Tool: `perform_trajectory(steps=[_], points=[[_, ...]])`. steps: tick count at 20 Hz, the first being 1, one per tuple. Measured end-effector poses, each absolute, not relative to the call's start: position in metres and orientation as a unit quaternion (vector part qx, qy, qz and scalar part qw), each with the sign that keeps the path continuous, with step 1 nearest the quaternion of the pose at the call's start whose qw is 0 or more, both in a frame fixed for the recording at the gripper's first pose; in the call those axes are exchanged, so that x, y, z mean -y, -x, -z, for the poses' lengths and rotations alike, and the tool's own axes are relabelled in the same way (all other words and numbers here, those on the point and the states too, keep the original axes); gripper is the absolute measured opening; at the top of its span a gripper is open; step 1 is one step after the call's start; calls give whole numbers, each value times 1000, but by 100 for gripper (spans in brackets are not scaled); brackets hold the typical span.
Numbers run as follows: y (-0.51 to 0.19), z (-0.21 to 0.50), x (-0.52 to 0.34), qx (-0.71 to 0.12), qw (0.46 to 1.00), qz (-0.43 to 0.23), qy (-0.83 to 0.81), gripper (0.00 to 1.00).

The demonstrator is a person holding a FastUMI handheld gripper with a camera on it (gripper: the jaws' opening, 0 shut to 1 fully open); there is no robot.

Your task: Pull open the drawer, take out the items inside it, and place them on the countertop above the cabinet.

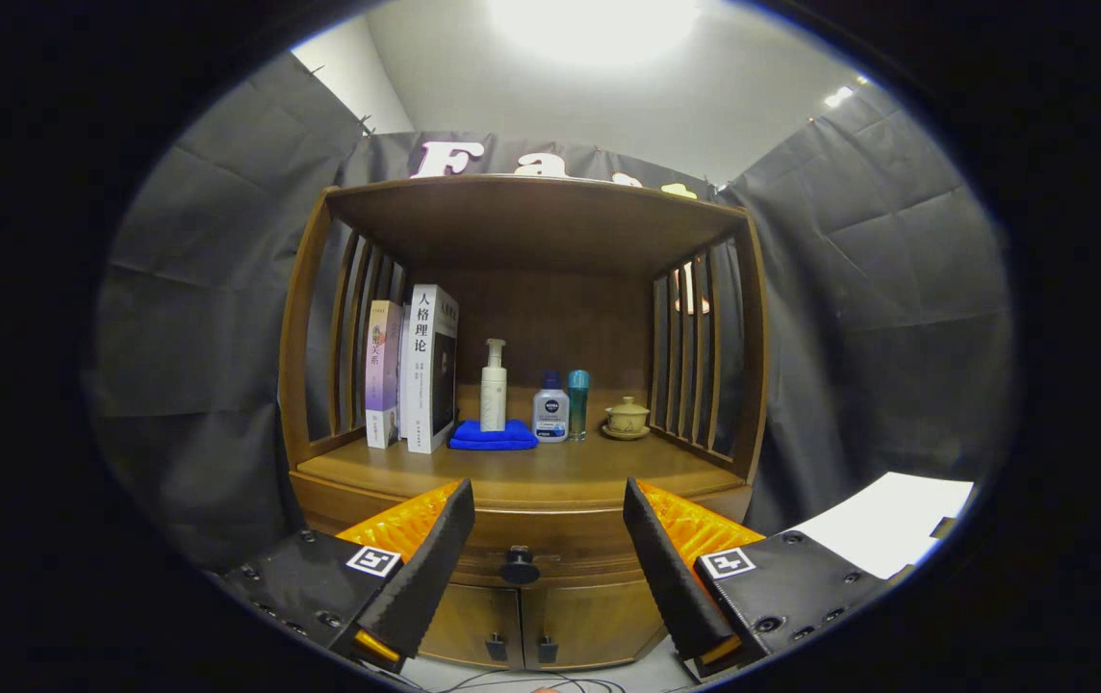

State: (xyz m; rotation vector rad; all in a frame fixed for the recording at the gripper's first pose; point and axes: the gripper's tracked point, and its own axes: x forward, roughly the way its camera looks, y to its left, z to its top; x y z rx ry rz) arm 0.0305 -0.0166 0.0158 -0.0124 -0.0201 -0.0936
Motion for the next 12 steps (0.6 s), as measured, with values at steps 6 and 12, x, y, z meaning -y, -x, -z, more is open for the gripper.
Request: perform_trajectory(steps=[6, 12], points=[[-69, 21, 9, -17, 999, 49, 12, 97], [-100, 75, -2, -59, 998, 34, 9, 97]])
